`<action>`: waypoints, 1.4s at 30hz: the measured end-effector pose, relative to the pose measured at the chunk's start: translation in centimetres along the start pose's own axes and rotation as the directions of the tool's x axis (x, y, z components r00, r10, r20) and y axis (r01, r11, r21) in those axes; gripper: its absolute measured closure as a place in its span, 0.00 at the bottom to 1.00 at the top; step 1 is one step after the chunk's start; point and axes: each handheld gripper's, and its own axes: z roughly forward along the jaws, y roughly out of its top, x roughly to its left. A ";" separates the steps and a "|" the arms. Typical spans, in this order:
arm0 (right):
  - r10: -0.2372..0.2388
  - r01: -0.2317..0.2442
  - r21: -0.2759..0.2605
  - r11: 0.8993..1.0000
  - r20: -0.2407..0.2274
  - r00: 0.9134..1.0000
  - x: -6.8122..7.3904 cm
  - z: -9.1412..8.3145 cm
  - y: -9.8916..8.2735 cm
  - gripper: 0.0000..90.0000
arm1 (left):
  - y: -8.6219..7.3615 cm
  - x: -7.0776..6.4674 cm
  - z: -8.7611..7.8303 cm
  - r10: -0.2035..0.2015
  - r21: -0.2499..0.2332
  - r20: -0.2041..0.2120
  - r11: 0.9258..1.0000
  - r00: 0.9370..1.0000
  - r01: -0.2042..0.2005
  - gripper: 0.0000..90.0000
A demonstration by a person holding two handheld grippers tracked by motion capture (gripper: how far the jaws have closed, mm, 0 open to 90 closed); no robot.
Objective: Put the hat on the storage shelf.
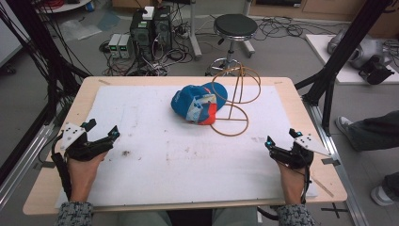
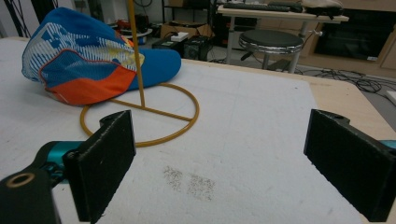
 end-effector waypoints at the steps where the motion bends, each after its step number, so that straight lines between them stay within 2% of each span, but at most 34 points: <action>1: -0.003 0.003 0.000 1.000 -0.001 1.000 0.1 0.0 0.0 0.09 | 0.0 0.0 0.0 0.000 0.000 0.000 1.000 1.000 0.000 0.15; 3: -0.015 0.015 0.000 1.000 -0.006 1.000 0.2 0.0 0.0 0.09 | 0.0 0.1 0.0 -0.008 0.008 -0.001 1.000 1.000 0.008 0.15; 11: -0.022 0.022 0.004 1.000 -0.013 1.000 0.3 0.1 0.0 0.09 | 0.1 0.3 -0.1 0.013 0.019 -0.018 1.000 1.000 -0.012 0.15; 17: -0.044 0.044 0.003 0.999 -0.014 0.999 0.5 0.4 0.0 0.09 | 0.1 0.2 -0.2 0.012 0.021 -0.010 1.000 1.000 -0.011 0.15; 30: -0.043 0.043 0.005 0.999 -0.015 0.999 0.4 0.1 0.0 0.09 | 0.0 -0.1 0.4 0.020 0.037 0.007 0.999 1.000 -0.020 0.16; 42: -0.030 0.030 0.003 1.000 -0.017 0.999 0.3 -0.4 -0.2 0.09 | 1.1 -1.9 1.9 0.035 0.037 0.057 0.999 0.998 -0.038 0.16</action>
